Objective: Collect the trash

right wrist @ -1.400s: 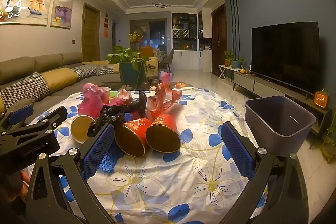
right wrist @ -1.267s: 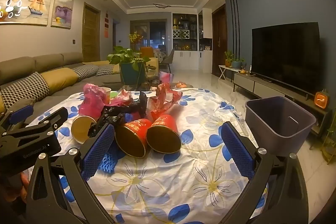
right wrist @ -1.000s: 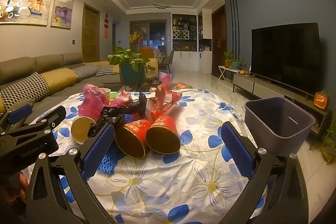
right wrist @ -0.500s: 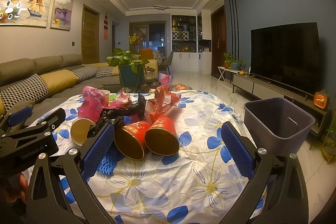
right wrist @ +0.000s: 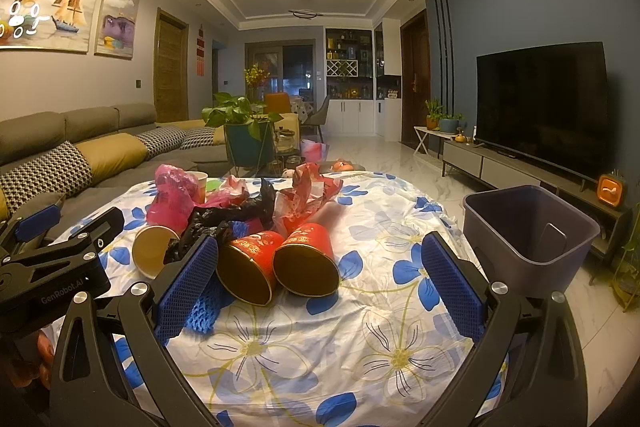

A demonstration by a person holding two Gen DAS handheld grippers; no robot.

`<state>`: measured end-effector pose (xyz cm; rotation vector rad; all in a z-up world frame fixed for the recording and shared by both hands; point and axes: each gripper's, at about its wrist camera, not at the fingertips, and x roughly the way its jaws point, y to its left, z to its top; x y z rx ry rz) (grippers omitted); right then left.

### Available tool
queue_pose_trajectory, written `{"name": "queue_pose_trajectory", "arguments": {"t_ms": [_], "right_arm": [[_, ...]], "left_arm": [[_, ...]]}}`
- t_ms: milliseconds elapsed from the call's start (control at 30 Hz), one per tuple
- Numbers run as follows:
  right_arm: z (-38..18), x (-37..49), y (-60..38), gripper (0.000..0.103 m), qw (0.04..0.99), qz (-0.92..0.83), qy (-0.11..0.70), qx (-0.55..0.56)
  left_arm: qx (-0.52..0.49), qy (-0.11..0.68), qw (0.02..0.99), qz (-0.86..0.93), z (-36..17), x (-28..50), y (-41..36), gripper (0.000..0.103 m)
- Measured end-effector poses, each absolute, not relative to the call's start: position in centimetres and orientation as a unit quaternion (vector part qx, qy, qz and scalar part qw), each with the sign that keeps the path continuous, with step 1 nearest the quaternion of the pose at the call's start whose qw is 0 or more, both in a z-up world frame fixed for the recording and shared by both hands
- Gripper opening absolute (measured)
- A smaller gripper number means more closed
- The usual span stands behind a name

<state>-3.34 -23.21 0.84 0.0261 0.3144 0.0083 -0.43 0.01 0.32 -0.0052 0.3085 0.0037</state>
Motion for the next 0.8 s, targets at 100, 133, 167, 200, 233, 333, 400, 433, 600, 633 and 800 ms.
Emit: {"name": "queue_pose_trajectory", "arguments": {"t_ms": [100,133,167,200,233,333,400,433,600,633,800], "right_arm": [[0.84,-3.36,-23.22,0.098,0.988,0.004,0.155,0.013],[0.82,-3.35,-23.22,0.098,0.988,0.004,0.156,0.013],[0.83,-3.35,-23.24,0.098,0.988,0.004,0.156,0.013],[0.81,-3.36,-23.21,0.098,0.988,0.004,0.156,0.013],[0.82,-3.35,-23.22,0.098,0.988,0.004,0.156,0.013],[0.84,-3.36,-23.24,0.098,0.988,0.004,0.156,0.014],[0.86,-3.39,-23.26,0.098,0.988,0.004,0.155,0.014],[0.83,-3.37,-23.22,0.098,0.988,0.004,0.156,0.014],[0.83,-3.37,-23.24,0.098,0.988,0.005,0.156,0.014],[0.83,-3.38,-23.23,0.098,0.988,0.005,0.156,0.014],[0.86,-3.39,-23.29,0.098,0.988,0.005,0.154,0.014]], "left_arm": [[-0.003,0.154,0.988,0.002,0.33,-0.42,0.01,0.095],[-0.003,0.154,0.988,0.002,0.33,-0.41,-0.01,0.095],[-0.003,0.154,0.988,0.002,0.33,-0.42,0.00,0.095],[-0.003,0.154,0.988,0.002,0.33,-0.42,-0.01,0.095],[-0.003,0.154,0.988,0.001,0.33,-0.40,-0.05,0.095],[-0.003,0.154,0.988,0.002,0.33,-0.42,-0.03,0.095],[-0.003,0.154,0.988,0.002,0.34,-0.38,-0.13,0.095],[-0.002,0.154,0.988,0.002,0.31,-0.40,-0.08,0.095],[-0.003,0.155,0.988,0.002,0.30,-0.36,-0.17,0.095],[-0.003,0.154,0.988,0.002,0.29,-0.38,-0.14,0.095],[-0.002,0.154,0.988,0.002,0.29,-0.39,-0.18,0.095]]}}
